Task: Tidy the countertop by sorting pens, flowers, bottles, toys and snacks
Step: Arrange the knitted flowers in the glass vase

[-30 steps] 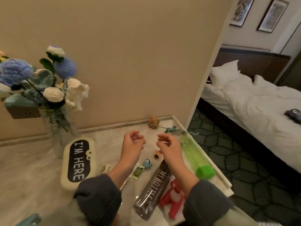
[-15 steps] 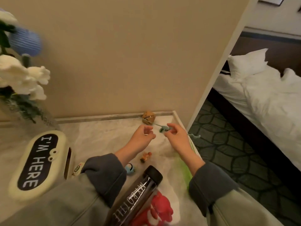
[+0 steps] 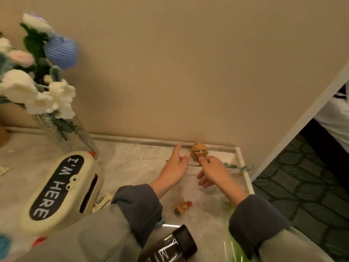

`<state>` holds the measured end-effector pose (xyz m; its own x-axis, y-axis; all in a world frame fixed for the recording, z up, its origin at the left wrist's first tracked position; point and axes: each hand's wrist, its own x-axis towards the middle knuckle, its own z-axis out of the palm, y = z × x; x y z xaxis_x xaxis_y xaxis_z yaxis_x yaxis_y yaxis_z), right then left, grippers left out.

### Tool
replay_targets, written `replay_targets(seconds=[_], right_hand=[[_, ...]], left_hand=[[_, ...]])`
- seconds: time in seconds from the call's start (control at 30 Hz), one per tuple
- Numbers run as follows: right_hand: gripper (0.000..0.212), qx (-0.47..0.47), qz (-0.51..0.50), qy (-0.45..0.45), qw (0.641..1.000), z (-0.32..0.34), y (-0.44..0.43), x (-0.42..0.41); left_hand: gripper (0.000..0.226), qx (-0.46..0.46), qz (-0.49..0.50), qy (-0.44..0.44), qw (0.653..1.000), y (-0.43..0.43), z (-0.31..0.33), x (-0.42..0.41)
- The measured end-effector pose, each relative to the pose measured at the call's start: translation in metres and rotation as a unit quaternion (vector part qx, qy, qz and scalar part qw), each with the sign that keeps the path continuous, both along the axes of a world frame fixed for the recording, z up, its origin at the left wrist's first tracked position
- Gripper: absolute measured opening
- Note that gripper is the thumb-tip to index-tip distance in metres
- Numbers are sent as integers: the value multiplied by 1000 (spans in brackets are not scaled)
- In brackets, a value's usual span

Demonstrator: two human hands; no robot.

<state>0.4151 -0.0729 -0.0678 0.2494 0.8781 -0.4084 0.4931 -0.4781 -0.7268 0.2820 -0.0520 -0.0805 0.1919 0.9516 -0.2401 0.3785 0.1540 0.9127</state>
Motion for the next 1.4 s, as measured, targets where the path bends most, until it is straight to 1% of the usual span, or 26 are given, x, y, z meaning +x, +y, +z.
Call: replay_targets(seconds=[0.07,0.17,0.2,0.27,0.3,0.33,0.4,0.43,0.47,0.53,0.57,0.6,0.67,0.83,0.9,0.97,1.03,1.07,1.1,1.17,1.2,1.27,1.33,1.4], right_hand=[[30,36,50,-51,997,12,4,-12],[27,89,119,-126,981,28,7,-35],[27,111,134,-154,973,35,7,-43],[23,174,159,-205,950,48,4,-67],[20,202,161,-214,942,53,4,-75],[15,229,166,-205,937,59,3,-86],[7,280,181,-135,933,65,0,-111],[8,304,185,-80,931,68,-4,-126],[18,326,186,-18,927,71,-8,-140],[50,352,188,102,911,79,-22,-167],[62,362,194,143,900,84,-31,-179],[70,379,207,167,886,89,-41,-193],[78,412,232,176,863,100,-56,-212],[92,436,303,185,827,118,-73,-250],[94,456,299,225,807,122,-73,-261],[94,443,272,298,801,127,-69,-270],[87,405,233,358,808,138,-62,-276],[76,387,210,373,817,145,-59,-277],[62,379,188,373,826,154,-55,-278],[31,397,161,340,837,168,-43,-279],[21,411,154,322,839,174,-38,-278],[12,428,144,307,838,187,-28,-278],[12,441,133,298,836,202,-19,-280],[10,479,105,287,823,222,-8,-281]], left_hand=[[53,10,24,18,999,-4,5,-13],[34,32,39,57,997,-15,17,-37],[29,31,44,53,997,-19,21,-45],[29,25,65,17,997,-31,30,-66],[29,17,77,-8,997,-36,35,-73],[29,16,96,-30,995,-41,41,-81],[28,29,145,-63,987,-55,52,-100],[26,42,167,-80,982,-62,58,-109],[25,58,186,-98,976,-70,63,-119],[23,97,222,-135,961,-84,71,-138],[22,119,240,-145,953,-91,75,-147],[22,141,259,-149,944,-100,79,-158],[21,175,284,-160,929,-111,88,-172],[23,220,361,-183,887,-134,105,-204],[22,232,374,-193,877,-138,109,-213],[23,238,379,-182,876,-140,112,-220],[22,247,381,-176,874,-138,117,-225],[22,250,380,-181,872,-137,120,-228],[22,253,378,-185,871,-135,123,-230],[23,258,370,-184,873,-129,130,-235],[23,262,362,-185,875,-125,134,-238],[26,264,337,-196,882,-116,143,-244],[32,266,303,-205,892,-106,155,-249],[39,275,269,-203,900,-95,165,-255]])
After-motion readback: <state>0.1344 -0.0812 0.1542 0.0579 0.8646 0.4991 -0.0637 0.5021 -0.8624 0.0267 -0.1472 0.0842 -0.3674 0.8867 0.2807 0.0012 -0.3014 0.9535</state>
